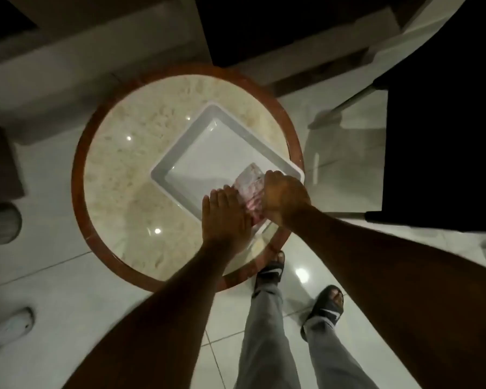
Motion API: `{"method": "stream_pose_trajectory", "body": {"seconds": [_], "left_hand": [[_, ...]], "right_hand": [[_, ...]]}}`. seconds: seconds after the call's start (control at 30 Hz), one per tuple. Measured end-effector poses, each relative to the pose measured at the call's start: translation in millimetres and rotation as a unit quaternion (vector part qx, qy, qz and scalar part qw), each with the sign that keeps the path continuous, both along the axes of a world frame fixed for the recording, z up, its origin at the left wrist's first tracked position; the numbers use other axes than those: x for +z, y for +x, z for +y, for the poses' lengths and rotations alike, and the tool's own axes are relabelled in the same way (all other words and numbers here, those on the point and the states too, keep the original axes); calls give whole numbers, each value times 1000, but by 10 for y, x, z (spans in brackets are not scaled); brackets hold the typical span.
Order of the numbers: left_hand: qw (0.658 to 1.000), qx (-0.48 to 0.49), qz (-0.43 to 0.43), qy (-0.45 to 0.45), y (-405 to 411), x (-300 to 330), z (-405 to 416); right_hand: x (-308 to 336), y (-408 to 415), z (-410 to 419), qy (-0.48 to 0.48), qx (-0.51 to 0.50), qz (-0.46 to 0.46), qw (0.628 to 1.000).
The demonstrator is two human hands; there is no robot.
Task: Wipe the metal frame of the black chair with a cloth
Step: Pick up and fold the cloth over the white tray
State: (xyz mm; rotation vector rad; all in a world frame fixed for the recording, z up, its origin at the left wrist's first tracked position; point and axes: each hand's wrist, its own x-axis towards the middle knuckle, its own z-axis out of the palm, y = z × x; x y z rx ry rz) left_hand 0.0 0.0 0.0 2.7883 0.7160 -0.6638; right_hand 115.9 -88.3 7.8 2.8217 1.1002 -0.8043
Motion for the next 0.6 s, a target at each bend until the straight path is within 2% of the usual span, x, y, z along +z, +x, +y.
{"method": "stream_pose_trajectory", "body": {"seconds": [0.23, 0.33, 0.4, 0.5, 0.6], "left_hand": [[987, 141, 25, -74, 228, -143, 66], [971, 198, 49, -128, 312, -148, 173], [960, 207, 57, -177, 313, -129, 231], [953, 174, 60, -241, 312, -59, 303], [950, 164, 38, -262, 377, 112, 348]], "right_hand": [[-188, 80, 172, -5, -108, 87, 990], [-234, 150, 225, -1, -148, 90, 985], [-272, 223, 205, -8, -155, 111, 982], [-220, 304, 101, 8, -191, 194, 962], [-92, 312, -71, 72, -250, 175, 950]]}}
